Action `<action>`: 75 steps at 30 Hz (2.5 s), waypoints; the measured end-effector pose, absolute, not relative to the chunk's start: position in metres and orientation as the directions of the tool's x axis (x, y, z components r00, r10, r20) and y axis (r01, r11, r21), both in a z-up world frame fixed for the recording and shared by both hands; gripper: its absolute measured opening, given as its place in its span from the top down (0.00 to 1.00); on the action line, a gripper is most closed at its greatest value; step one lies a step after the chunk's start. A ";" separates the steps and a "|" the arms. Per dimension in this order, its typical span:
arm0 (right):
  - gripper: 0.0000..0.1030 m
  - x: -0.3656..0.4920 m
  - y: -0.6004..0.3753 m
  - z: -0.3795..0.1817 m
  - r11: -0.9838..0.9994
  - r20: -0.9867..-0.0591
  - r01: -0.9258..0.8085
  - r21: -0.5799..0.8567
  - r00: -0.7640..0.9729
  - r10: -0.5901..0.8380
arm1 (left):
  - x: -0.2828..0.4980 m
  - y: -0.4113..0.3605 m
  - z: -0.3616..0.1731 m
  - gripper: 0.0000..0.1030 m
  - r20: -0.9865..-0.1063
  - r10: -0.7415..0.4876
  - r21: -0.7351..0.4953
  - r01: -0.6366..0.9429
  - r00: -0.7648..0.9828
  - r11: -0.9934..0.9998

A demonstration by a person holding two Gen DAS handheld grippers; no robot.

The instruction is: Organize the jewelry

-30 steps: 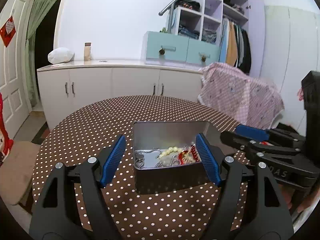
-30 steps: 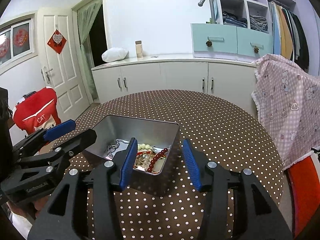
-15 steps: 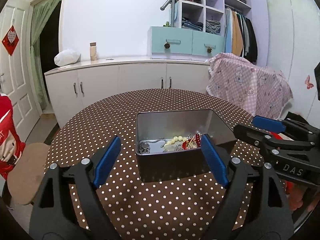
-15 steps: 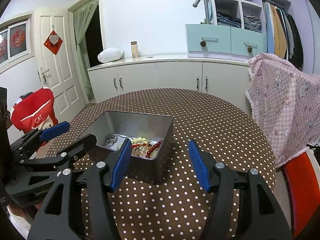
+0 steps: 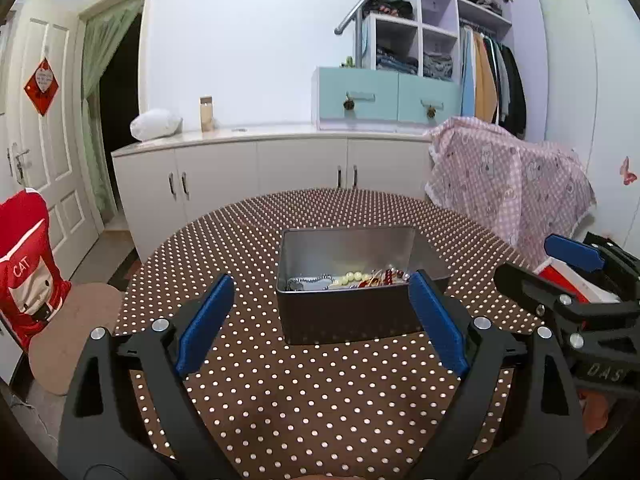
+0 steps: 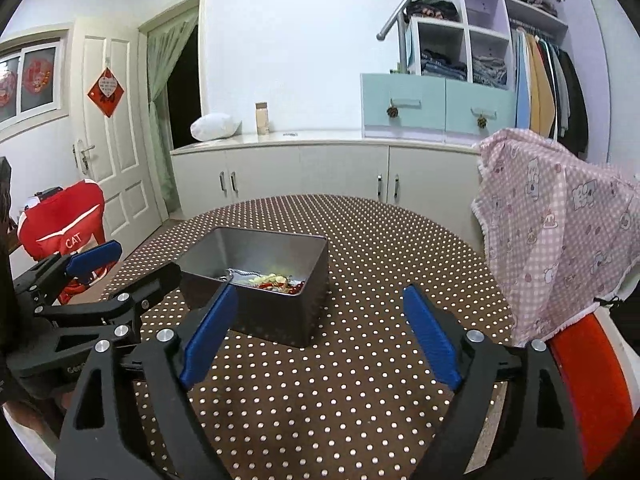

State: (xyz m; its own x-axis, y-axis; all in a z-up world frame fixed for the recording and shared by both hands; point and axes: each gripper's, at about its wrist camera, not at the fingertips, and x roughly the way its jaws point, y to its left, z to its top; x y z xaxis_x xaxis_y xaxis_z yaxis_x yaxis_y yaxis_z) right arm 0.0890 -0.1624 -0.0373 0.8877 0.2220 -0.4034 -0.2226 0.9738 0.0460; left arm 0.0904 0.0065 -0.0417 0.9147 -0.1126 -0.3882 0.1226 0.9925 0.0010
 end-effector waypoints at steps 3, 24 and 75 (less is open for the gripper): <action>0.15 0.079 -0.164 -0.030 0.974 -0.377 -0.223 0.042 0.899 0.222 | 0.082 0.004 -0.034 0.14 -0.375 -0.096 0.007 0.107 0.922 0.994; 0.08 0.027 -0.163 0.003 0.978 -0.233 -0.206 0.002 0.952 0.201 | 0.028 0.003 0.004 0.11 -0.241 -0.054 0.002 0.057 0.969 0.998; 0.08 0.026 -0.163 -0.007 0.983 -0.262 -0.183 0.025 0.948 0.183 | 0.025 0.002 -0.002 0.11 -0.262 -0.065 0.005 0.069 0.963 0.998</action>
State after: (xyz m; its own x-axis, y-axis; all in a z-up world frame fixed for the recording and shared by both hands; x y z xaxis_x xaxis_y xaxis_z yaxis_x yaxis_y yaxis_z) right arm 0.0259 -0.1625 -0.0066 0.9477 0.1827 -0.2618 -0.1825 0.9829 0.0252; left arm 0.0250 0.0017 -0.0022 0.9627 -0.0650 -0.2625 0.0688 0.9976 0.0052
